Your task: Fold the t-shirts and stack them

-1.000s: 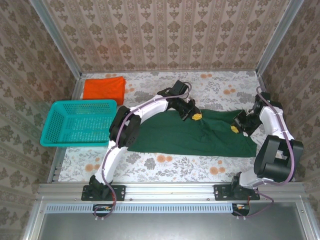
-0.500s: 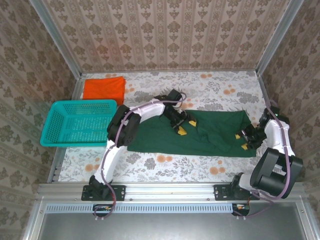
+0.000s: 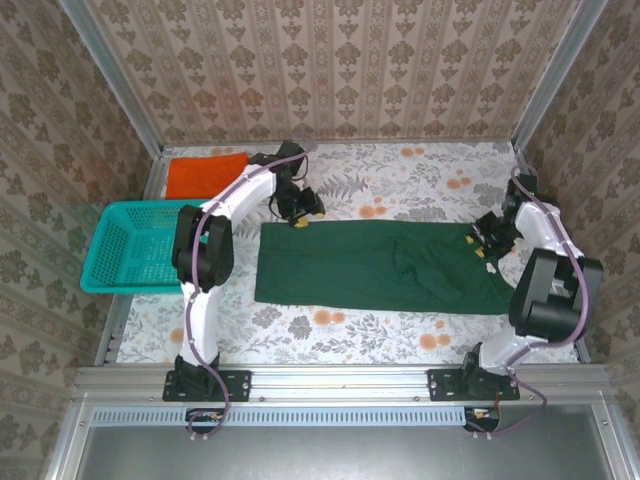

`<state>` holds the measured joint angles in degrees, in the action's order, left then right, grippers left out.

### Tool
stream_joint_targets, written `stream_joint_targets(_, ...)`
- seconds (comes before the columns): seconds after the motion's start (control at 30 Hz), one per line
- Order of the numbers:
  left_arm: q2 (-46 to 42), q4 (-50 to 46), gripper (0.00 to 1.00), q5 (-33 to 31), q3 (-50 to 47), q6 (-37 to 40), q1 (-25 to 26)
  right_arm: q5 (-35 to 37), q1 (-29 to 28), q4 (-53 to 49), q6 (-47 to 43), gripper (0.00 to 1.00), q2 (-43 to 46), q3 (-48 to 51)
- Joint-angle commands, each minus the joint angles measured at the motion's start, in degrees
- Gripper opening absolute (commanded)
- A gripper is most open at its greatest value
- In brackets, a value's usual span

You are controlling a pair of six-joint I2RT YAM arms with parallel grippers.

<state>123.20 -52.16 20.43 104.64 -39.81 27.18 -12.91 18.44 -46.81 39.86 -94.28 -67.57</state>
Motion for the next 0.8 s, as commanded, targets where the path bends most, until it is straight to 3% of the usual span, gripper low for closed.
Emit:
stream_joint_targets(0.0, 2.11, -4.76, 0.44, -6.93, -1.39, 6.24, -0.64, 5.37, -1.33, 0.68, -0.27, 0.26, -6.18, -6.52)
stream_joint_targets(0.47, 8.62, -6.51, 0.44, -14.53, 0.4, 7.56, -6.26, 11.27, -0.01, -1.78, -1.89, 0.25, -28.17, -23.27)
stream_joint_targets(0.77, 11.36, -9.57, 0.44, -19.27, 3.11, 8.61, -8.62, 12.19, 0.54, -4.57, -1.97, 0.36, -36.22, -34.92)
